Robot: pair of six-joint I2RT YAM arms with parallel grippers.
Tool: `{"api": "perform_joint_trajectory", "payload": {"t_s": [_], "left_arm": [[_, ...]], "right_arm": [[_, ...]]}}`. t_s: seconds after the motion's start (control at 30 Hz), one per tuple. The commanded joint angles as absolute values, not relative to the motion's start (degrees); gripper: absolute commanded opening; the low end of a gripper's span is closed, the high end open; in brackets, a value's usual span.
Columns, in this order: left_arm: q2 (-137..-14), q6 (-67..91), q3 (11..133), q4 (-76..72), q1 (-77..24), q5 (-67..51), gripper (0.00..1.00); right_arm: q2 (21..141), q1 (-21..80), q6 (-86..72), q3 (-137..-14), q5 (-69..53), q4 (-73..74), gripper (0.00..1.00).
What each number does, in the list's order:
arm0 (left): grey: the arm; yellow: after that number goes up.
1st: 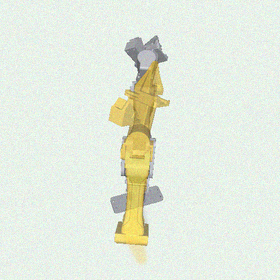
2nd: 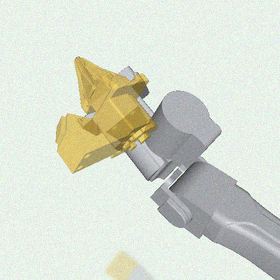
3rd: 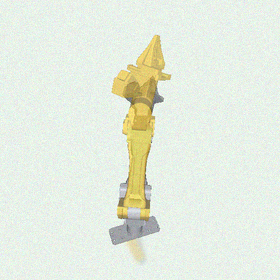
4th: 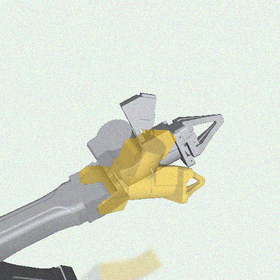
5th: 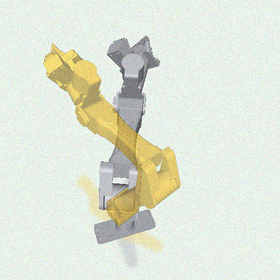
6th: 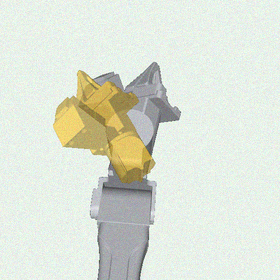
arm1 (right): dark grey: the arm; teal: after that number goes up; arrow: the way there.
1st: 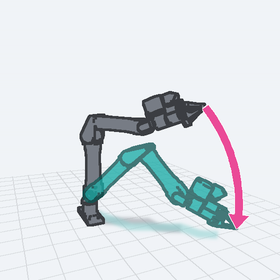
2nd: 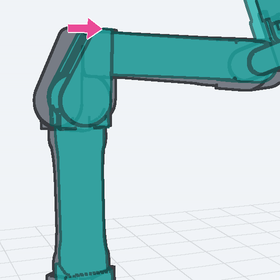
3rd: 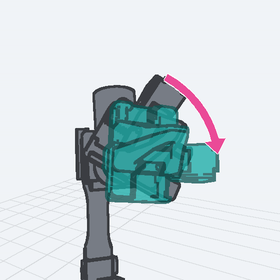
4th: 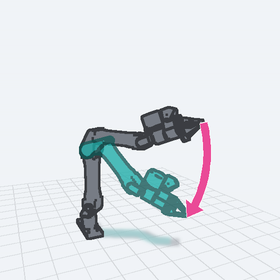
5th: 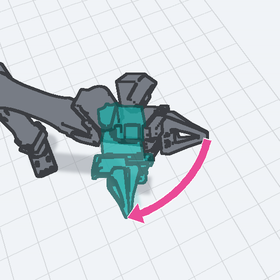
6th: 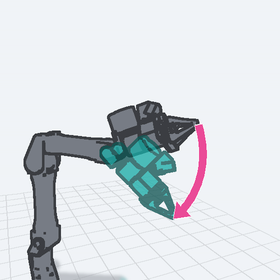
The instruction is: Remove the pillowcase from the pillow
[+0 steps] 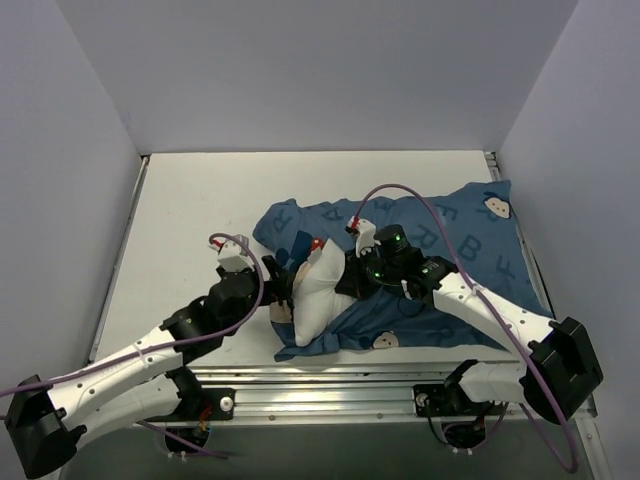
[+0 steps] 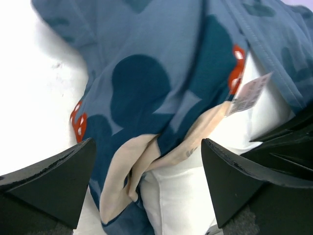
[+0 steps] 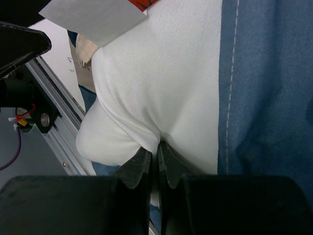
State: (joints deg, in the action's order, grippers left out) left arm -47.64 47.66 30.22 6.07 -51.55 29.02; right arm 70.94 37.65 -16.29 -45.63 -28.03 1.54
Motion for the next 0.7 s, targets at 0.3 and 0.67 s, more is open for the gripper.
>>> {"api": "perform_joint_trajectory", "payload": {"t_s": [0.3,0.67], "left_arm": [[-70.0,26.0,48.9,-2.6,-47.3,24.4,0.77],[-74.7,32.5,48.5,-5.2,-31.9,33.0,0.02]], "right_arm": [[73.7,42.4,-14.1,-49.3,-25.0,5.1,0.0],[64.0,43.4,-16.4,-45.6,-22.2,7.6,0.0]]}}
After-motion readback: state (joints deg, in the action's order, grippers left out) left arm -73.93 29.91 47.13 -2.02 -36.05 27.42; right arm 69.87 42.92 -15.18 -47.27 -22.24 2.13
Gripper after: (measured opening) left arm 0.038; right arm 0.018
